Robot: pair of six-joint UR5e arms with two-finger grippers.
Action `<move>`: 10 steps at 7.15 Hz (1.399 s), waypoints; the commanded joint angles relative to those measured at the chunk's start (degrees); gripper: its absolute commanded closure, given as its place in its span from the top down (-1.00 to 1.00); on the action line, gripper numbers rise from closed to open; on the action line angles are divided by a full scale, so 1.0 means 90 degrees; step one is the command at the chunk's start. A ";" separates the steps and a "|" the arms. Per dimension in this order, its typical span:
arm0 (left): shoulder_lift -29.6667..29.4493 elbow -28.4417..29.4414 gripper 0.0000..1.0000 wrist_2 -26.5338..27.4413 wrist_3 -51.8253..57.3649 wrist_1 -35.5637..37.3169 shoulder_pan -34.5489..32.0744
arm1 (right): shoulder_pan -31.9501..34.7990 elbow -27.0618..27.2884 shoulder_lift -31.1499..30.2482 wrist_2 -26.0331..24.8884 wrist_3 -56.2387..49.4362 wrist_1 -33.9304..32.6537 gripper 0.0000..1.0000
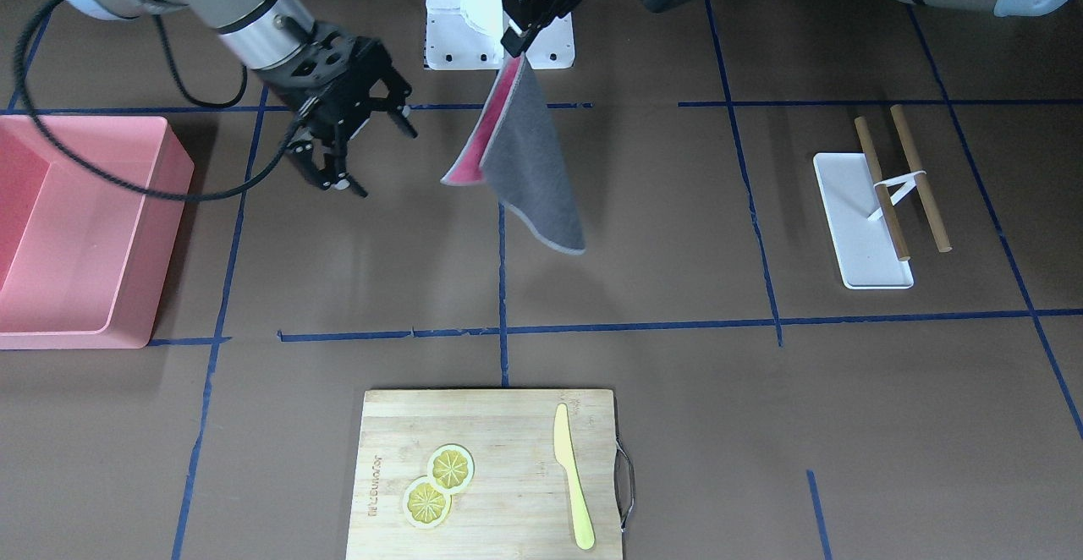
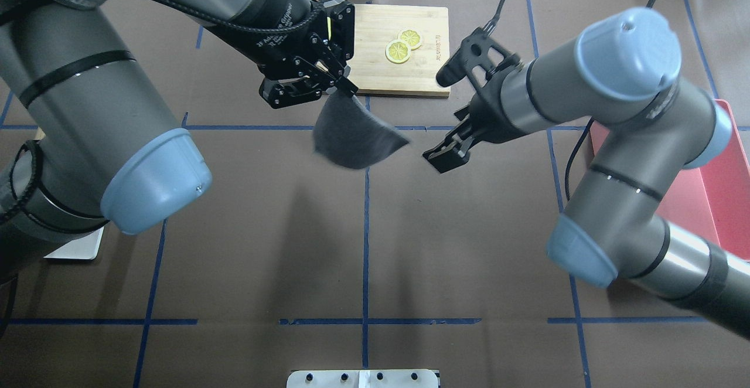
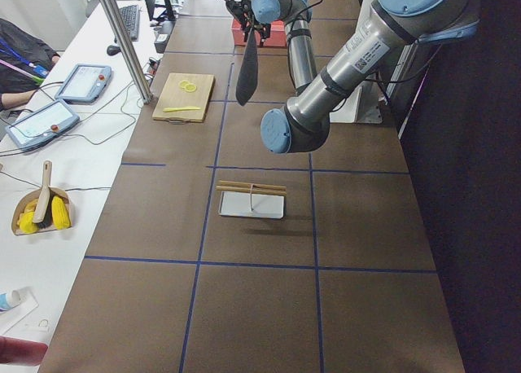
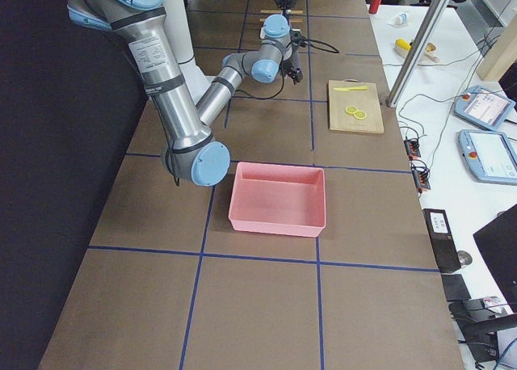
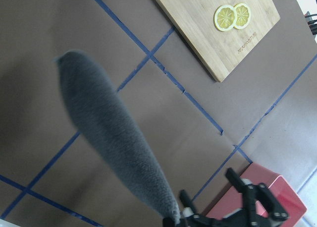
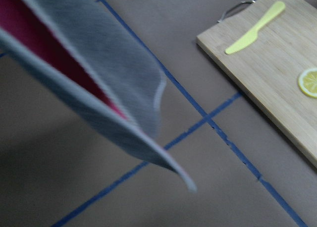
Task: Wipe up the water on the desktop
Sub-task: 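Grasp the hanging cloth with the right gripper beside the left gripper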
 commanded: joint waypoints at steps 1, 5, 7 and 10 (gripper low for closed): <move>-0.0139 0.0018 -1.00 0.0098 -0.0252 -0.0057 0.0142 | -0.0823 0.0017 0.0022 -0.1013 0.0194 0.0625 0.98; -0.0168 0.0017 -1.00 0.0098 -0.0311 -0.0251 0.0425 | -0.0894 0.0046 0.0032 -0.1193 0.0196 0.0626 0.98; -0.0178 0.0008 -1.00 0.0088 -0.0370 -0.0349 0.0425 | -0.0904 0.0046 0.0032 -0.1193 0.0186 0.0635 0.77; -0.0139 0.0008 -1.00 0.0098 -0.0351 -0.0379 0.0425 | -0.0894 0.0056 0.0013 -0.1135 0.0205 0.0635 -0.78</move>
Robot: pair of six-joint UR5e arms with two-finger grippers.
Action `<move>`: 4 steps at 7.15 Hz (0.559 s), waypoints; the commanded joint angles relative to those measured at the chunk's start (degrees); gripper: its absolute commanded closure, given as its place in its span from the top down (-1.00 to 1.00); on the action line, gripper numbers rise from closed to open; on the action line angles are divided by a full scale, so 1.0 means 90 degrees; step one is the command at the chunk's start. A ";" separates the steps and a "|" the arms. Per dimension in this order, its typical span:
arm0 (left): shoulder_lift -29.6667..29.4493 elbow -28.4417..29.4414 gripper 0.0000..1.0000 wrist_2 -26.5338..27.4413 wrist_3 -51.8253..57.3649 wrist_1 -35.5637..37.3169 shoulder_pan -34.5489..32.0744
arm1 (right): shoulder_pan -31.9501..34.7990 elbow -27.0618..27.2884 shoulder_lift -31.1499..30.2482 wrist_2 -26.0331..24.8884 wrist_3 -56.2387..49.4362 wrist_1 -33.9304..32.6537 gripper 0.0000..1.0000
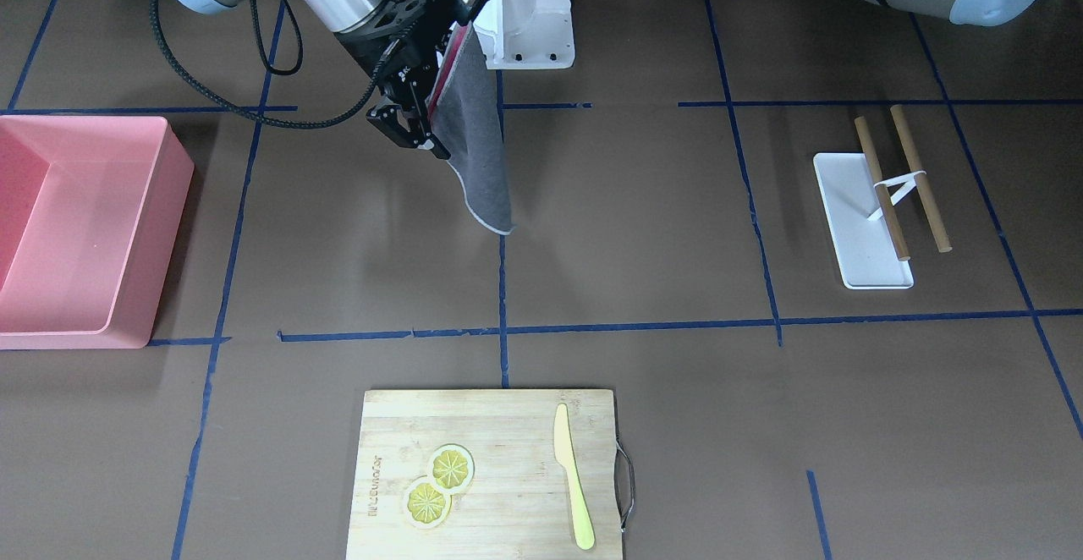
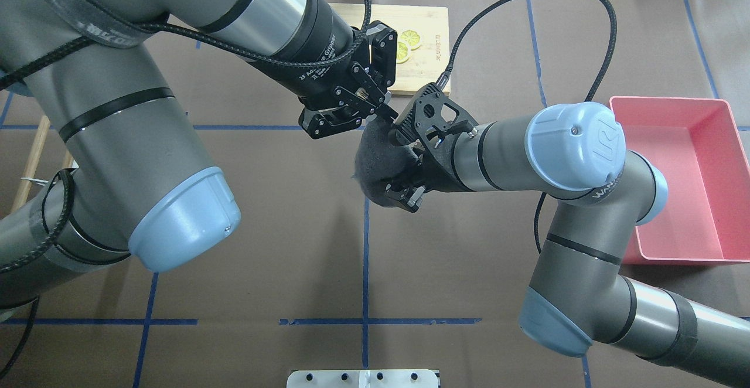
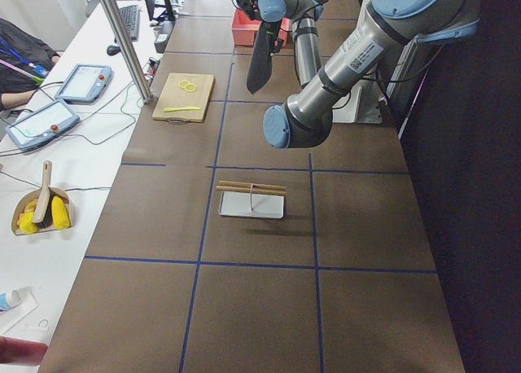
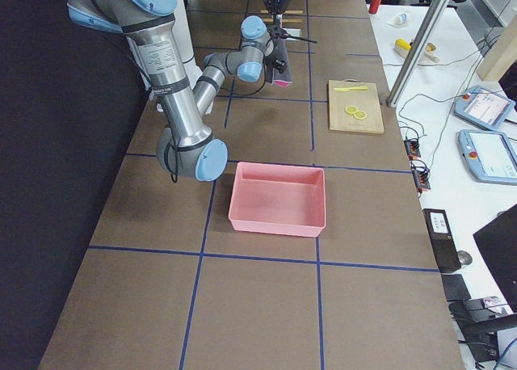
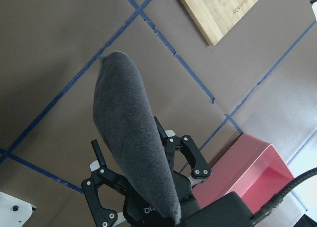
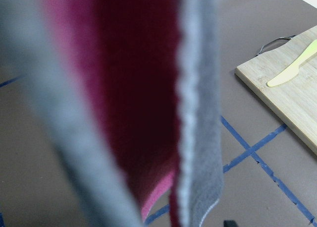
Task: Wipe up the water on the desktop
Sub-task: 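Grasp the hanging cloth with the right gripper beside the left gripper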
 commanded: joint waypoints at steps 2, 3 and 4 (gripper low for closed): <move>0.0044 -0.0013 -0.97 -0.0005 0.0036 -0.0022 0.0001 | 0.0018 0.0039 -0.0028 0.0040 0.0004 -0.0009 -1.00; 0.0054 -0.0023 -0.88 -0.0005 0.0046 -0.0022 -0.0009 | 0.0018 0.0049 -0.0028 0.0040 0.0004 -0.0009 -1.00; 0.0064 -0.0052 -0.35 -0.0005 0.0104 -0.0022 -0.0009 | 0.0027 0.0078 -0.0028 0.0031 0.0004 -0.0009 -1.00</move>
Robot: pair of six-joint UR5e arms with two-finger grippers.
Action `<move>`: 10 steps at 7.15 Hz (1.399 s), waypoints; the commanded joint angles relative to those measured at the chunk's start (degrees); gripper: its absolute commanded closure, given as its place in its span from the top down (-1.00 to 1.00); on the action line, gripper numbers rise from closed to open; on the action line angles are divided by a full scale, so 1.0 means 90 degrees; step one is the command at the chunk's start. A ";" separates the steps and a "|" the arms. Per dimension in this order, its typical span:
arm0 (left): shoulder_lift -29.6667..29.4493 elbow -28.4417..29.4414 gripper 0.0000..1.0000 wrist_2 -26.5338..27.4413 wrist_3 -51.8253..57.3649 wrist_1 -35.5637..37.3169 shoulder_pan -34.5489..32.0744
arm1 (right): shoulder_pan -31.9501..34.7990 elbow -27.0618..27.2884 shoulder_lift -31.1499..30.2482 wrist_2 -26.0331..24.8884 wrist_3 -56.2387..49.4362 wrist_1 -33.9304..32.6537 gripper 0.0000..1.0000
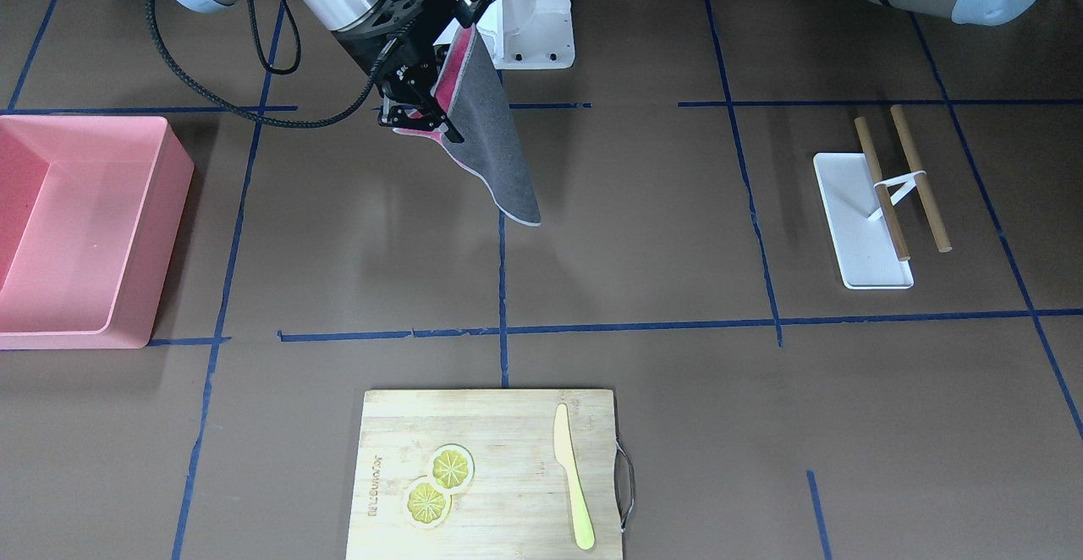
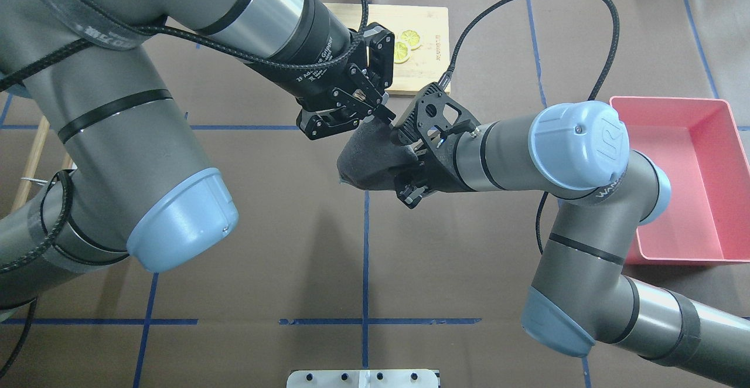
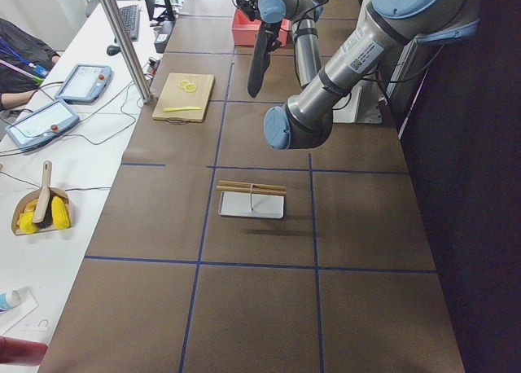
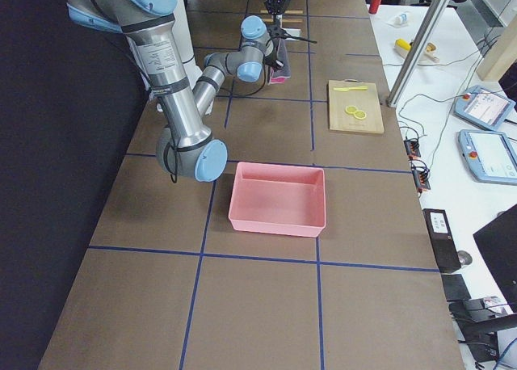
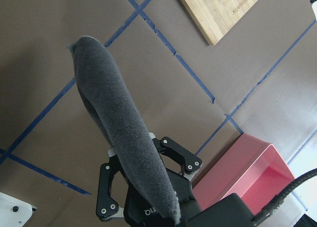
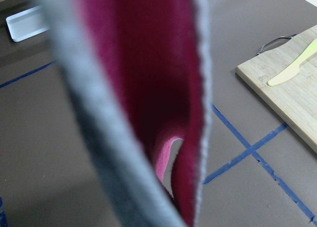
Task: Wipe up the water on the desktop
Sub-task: 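Grasp the hanging cloth with the right gripper beside the left gripper, then open the left gripper and retract it while the right gripper lowers the cloth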
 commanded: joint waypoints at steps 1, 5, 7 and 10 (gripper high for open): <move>0.0157 -0.0084 0.99 0.0009 0.0415 -0.0137 -0.0023 | 0.0016 0.0028 -0.0012 0.0003 0.0000 0.0000 -1.00; 0.1151 -0.0502 1.00 -0.0059 0.1730 -0.0158 -0.0569 | 0.0065 0.0028 -0.0042 0.0022 -0.0010 -0.0136 -1.00; 0.2545 -0.1059 1.00 -0.0049 0.3885 -0.0041 -0.0715 | 0.0483 0.0077 0.0026 0.0585 -0.0010 -0.1594 -1.00; 0.3360 -0.1245 1.00 -0.0010 0.7768 0.1573 -0.1407 | 0.1439 0.0379 -0.0022 0.1788 0.0019 -0.3051 -1.00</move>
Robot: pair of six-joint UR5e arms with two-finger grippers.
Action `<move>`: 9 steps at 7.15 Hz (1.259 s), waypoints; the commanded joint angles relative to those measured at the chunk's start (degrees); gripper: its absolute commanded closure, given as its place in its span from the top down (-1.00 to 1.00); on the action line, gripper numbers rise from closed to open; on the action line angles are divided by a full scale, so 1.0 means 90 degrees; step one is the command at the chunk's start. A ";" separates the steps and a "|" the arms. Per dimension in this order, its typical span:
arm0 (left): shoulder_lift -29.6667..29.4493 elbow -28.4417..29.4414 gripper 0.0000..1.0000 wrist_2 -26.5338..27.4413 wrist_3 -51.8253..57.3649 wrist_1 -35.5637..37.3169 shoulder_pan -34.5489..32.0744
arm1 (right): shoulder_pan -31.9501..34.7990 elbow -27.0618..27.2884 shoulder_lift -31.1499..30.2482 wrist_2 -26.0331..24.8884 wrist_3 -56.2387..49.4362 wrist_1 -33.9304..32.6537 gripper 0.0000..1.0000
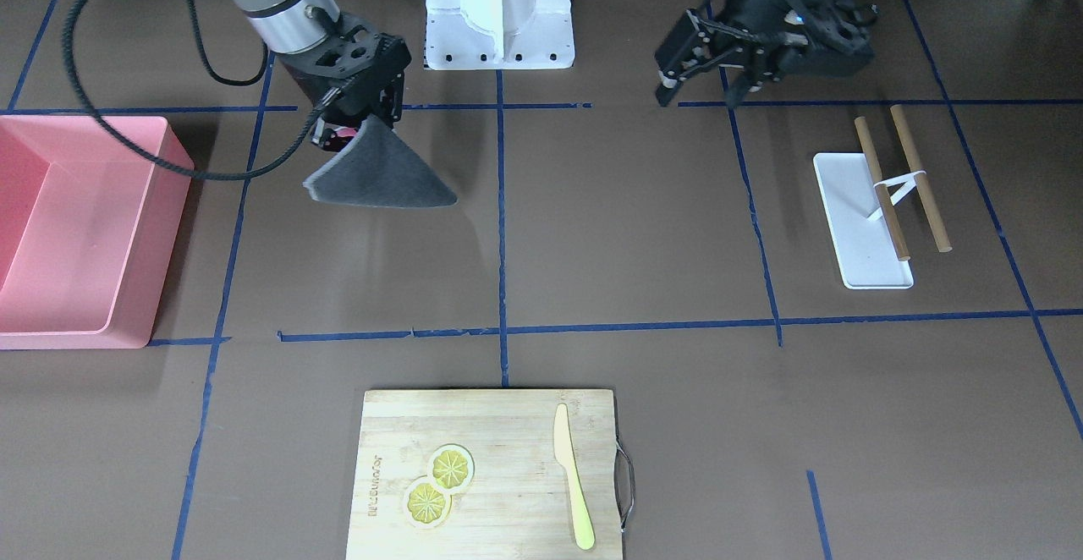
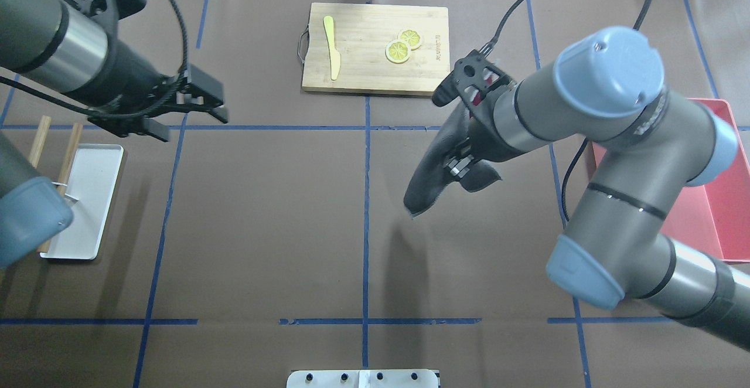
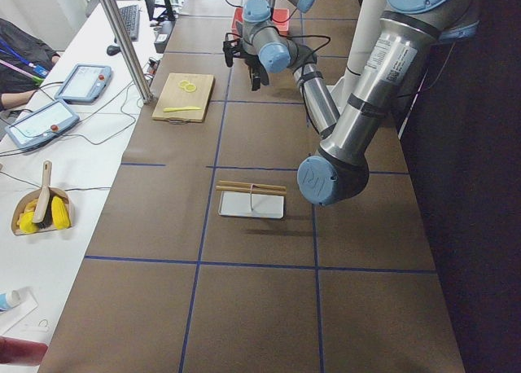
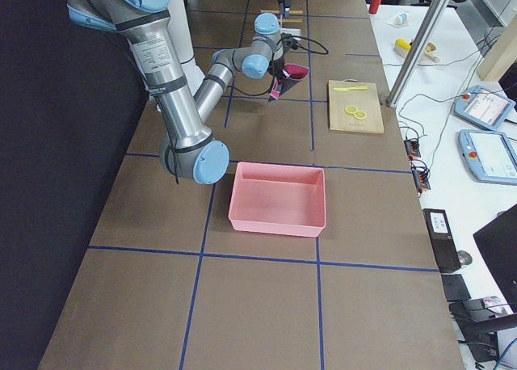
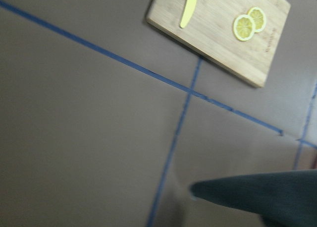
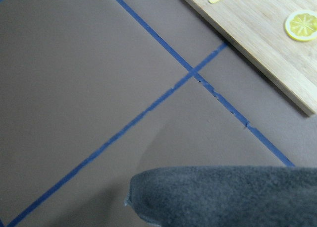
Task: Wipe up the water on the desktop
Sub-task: 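Open the left gripper and retract it while the right gripper lowers the cloth, then wipe the cloth across the table surface with the right gripper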
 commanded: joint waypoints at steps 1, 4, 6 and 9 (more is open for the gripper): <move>0.0786 -0.0226 1.00 0.0021 0.2977 0.1071 -0.0666 | 0.0513 0.0250 -0.0064 0.0383 0.0097 -0.1050 -1.00; 0.2331 0.0355 1.00 -0.0037 0.6162 0.1064 -0.2518 | 0.0486 0.0378 -0.0346 0.0432 0.2155 -0.1357 -1.00; 0.2568 0.1641 1.00 -0.0688 0.8167 0.0919 -0.3663 | 0.0097 0.0359 -0.0659 0.0229 0.2507 -0.1318 -1.00; 0.2569 0.1785 1.00 -0.0838 0.8274 0.0898 -0.3766 | -0.1065 -0.0078 -0.0563 -0.0720 0.3181 -0.1269 -1.00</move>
